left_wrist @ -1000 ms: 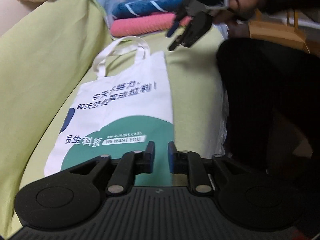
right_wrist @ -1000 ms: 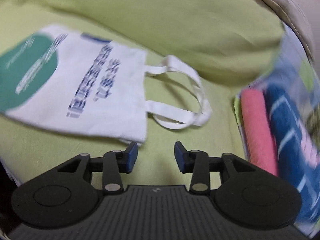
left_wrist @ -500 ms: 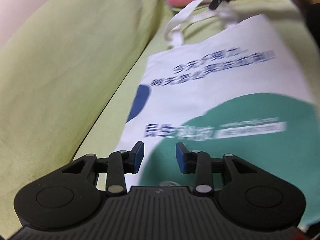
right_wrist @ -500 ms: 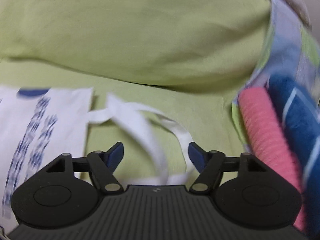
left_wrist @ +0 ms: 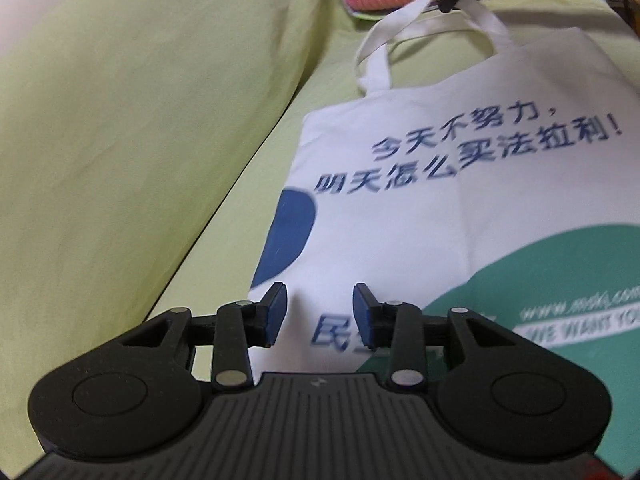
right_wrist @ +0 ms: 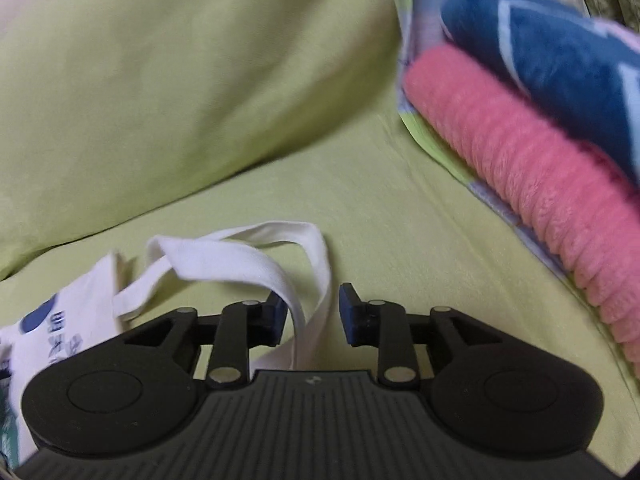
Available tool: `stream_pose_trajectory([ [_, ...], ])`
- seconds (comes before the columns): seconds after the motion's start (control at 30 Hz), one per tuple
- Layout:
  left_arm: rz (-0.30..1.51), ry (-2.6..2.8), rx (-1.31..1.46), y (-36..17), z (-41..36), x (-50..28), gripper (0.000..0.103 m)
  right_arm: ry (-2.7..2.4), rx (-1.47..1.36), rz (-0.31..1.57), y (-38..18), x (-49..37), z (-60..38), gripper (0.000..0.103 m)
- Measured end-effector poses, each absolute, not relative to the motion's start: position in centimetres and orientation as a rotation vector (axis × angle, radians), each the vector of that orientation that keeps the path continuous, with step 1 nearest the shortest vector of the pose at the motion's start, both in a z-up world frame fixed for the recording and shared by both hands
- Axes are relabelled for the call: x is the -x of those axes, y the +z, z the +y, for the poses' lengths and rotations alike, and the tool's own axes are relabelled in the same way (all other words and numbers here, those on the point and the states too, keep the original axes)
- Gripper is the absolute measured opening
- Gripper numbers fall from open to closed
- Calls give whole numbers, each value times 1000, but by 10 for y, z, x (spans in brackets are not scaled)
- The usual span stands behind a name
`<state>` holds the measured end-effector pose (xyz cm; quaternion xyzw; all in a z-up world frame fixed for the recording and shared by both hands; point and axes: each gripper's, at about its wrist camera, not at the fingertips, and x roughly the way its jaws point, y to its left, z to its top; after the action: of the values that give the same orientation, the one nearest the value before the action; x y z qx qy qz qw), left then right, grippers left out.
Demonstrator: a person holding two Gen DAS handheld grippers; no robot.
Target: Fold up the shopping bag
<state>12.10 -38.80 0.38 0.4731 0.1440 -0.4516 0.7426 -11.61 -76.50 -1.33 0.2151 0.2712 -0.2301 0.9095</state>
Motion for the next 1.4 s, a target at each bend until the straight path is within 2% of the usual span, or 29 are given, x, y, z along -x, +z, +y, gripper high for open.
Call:
stream_pose_trajectory([
  [0.1,293,-1014,-1061,5,-397,-109,44,-443,-475,481,-2,144,-742,27],
  [0.23,274,-1052,-1068,9,-401,-91,47,-370,-481,502,-5,140,-716,27],
  [0.37,263,-1080,-1062,11,-403,-78,48,-435,-495,548,-18,119,-712,46],
  [0.73,259,-1099,-1016,6,-400,-78,49,-682,-462,631,-46,85,-719,51],
  [0.77,261,-1101,-1012,4,-400,-78,49,-684,-455,631,-47,84,-718,49],
  [0.8,263,-1103,-1008,3,-400,-78,49,-682,-451,630,-47,83,-718,42],
  [0.87,265,-1107,-1006,2,-399,-77,49,-650,-466,626,-45,86,-721,4],
  [1.0,262,-1109,-995,2,-395,-73,49,-482,-513,608,-34,100,-716,4],
  [1.27,258,-1098,-982,7,-385,-66,49,-211,-145,606,9,134,-636,4],
  [1.4,250,-1093,-972,10,-379,-65,53,-74,38,597,31,151,-596,4],
])
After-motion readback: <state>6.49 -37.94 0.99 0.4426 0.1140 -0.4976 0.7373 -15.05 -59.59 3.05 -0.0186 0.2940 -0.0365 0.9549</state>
